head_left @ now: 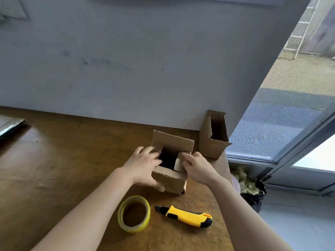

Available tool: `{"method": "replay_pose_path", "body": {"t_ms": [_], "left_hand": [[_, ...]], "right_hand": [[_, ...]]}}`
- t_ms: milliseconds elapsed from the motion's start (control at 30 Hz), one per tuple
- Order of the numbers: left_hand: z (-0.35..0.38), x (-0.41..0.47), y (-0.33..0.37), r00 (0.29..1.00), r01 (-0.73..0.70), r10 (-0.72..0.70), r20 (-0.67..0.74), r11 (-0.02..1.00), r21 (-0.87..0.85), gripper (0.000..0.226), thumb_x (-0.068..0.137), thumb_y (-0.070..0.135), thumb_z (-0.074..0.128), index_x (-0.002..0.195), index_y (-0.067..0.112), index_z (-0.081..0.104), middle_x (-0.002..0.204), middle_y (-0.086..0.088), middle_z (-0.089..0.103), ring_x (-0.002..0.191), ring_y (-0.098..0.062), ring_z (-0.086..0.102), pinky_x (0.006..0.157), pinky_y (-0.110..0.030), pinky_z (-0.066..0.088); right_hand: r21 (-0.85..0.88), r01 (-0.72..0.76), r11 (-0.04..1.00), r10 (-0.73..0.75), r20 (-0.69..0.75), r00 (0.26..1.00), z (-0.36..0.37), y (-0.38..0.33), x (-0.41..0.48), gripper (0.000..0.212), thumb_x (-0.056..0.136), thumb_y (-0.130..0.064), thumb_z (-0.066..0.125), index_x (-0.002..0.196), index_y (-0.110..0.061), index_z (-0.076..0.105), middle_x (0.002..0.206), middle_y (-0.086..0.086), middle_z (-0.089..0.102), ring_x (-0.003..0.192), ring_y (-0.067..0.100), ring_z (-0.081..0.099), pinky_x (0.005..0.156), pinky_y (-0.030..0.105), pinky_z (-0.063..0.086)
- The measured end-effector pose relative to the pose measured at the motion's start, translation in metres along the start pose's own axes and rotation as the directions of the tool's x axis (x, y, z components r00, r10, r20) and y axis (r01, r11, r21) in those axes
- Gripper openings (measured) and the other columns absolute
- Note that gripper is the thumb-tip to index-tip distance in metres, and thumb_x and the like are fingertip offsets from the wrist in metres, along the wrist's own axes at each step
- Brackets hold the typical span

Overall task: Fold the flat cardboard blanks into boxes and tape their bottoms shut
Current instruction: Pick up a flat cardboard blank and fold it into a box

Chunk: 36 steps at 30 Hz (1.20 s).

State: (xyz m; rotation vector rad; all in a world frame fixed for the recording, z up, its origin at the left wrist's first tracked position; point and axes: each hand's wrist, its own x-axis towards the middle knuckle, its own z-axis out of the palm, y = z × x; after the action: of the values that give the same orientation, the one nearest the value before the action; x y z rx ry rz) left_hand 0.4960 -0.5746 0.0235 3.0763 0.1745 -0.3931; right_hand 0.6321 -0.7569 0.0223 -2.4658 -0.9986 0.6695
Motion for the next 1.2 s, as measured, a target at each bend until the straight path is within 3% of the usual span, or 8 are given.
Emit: {"method": "replay_pose_path", "body": {"t_ms": [133, 300, 367, 500, 700, 833, 933, 1200], "left_hand": [[-0.002, -0.001, 0.004, 0.996, 0.049, -0.065, -0.068, 0.976, -0.21, 0.054, 0.087, 0.033, 0.05, 0.141, 0.027, 0.045, 0.155, 0.004, 0.032, 0.147, -0.018, 0.011, 0.113, -0.045, 0.026], [-0.01, 0.0, 0.002, 0.961, 0.08, -0.173, -0.218, 0.922, -0.379, 0.046, 0.089, 0.034, 0.061, 0.134, 0.028, 0.053, 0.137, 0.004, 0.055, 0.127, -0.017, 0.049, 0.098, -0.034, 0.045], [-0.013, 0.0, -0.001, 0.943, 0.067, -0.201, -0.264, 0.895, -0.442, 0.049, 0.088, 0.039, 0.064, 0.135, 0.027, 0.052, 0.137, 0.006, 0.055, 0.126, -0.016, 0.05, 0.098, -0.032, 0.044], [-0.012, 0.005, -0.006, 0.911, 0.064, -0.249, -0.329, 0.874, -0.482, 0.066, 0.088, 0.028, 0.067, 0.145, 0.027, 0.036, 0.145, 0.005, 0.039, 0.122, -0.016, 0.05, 0.094, -0.027, 0.046], [-0.01, 0.013, -0.009, 0.901, 0.145, -0.347, -0.258, 0.805, -0.575, 0.114, 0.079, 0.032, 0.076, 0.148, 0.04, -0.014, 0.15, 0.002, 0.019, 0.105, -0.015, 0.051, 0.081, -0.021, 0.05], [-0.01, 0.016, -0.014, 0.899, 0.144, -0.344, -0.271, 0.817, -0.559, 0.074, 0.076, 0.034, 0.078, 0.138, 0.032, 0.037, 0.132, 0.003, 0.044, 0.109, -0.016, 0.053, 0.08, -0.024, 0.047], [-0.001, 0.014, -0.016, 0.881, 0.098, -0.345, -0.325, 0.803, -0.587, 0.038, 0.074, 0.038, 0.079, 0.105, 0.025, 0.063, 0.118, 0.01, 0.05, 0.106, -0.012, 0.054, 0.082, -0.024, 0.044], [0.016, 0.007, -0.01, 0.863, 0.04, -0.337, -0.377, 0.789, -0.613, 0.051, 0.081, 0.038, 0.072, 0.125, 0.015, 0.064, 0.144, 0.005, 0.047, 0.131, -0.014, 0.043, 0.103, -0.027, 0.037]], "right_hand": [[0.086, 0.007, 0.996, 0.011, -0.207, 0.978, 0.009, -0.002, 0.001, 0.044, 0.093, -0.036, 0.058, 0.136, -0.032, 0.049, 0.108, -0.005, 0.052, 0.088, 0.01, 0.051, 0.071, 0.019, 0.042], [0.199, -0.031, 0.98, 0.095, -0.323, 0.942, 0.012, -0.003, 0.005, 0.02, 0.085, -0.02, 0.068, 0.096, -0.027, 0.054, 0.08, -0.006, 0.051, 0.071, 0.012, 0.05, 0.052, 0.019, 0.033], [0.252, -0.044, 0.967, 0.129, -0.33, 0.935, 0.013, -0.002, 0.004, 0.014, 0.088, -0.011, 0.06, 0.088, -0.025, 0.061, 0.076, -0.007, 0.057, 0.071, 0.014, 0.054, 0.051, 0.019, 0.036], [0.474, -0.032, 0.88, 0.208, -0.324, 0.923, 0.008, -0.005, -0.001, 0.043, 0.095, -0.05, 0.046, 0.086, -0.016, 0.071, 0.074, -0.004, 0.066, 0.069, 0.009, 0.059, 0.055, 0.021, 0.041], [0.285, -0.082, 0.955, 0.171, -0.304, 0.937, 0.015, -0.006, -0.005, 0.059, 0.076, -0.047, 0.076, 0.12, -0.023, 0.046, 0.095, -0.008, 0.061, 0.08, 0.008, 0.058, 0.06, 0.021, 0.045], [0.188, -0.051, 0.981, 0.114, -0.339, 0.934, 0.014, -0.009, -0.003, 0.097, 0.08, -0.043, 0.073, 0.153, -0.032, 0.01, 0.106, -0.004, 0.059, 0.095, 0.016, 0.059, 0.069, 0.025, 0.044], [0.019, -0.055, 0.998, 0.058, -0.327, 0.943, 0.014, -0.009, -0.004, 0.064, 0.086, -0.048, 0.065, 0.144, -0.037, 0.039, 0.106, -0.008, 0.051, 0.094, 0.011, 0.052, 0.068, 0.022, 0.042], [-0.231, 0.065, 0.971, -0.157, -0.411, 0.898, 0.027, -0.014, -0.003, 0.03, 0.094, -0.028, 0.058, 0.123, -0.028, 0.065, 0.148, 0.005, 0.043, 0.14, 0.025, 0.032, 0.108, 0.041, 0.036]]}}
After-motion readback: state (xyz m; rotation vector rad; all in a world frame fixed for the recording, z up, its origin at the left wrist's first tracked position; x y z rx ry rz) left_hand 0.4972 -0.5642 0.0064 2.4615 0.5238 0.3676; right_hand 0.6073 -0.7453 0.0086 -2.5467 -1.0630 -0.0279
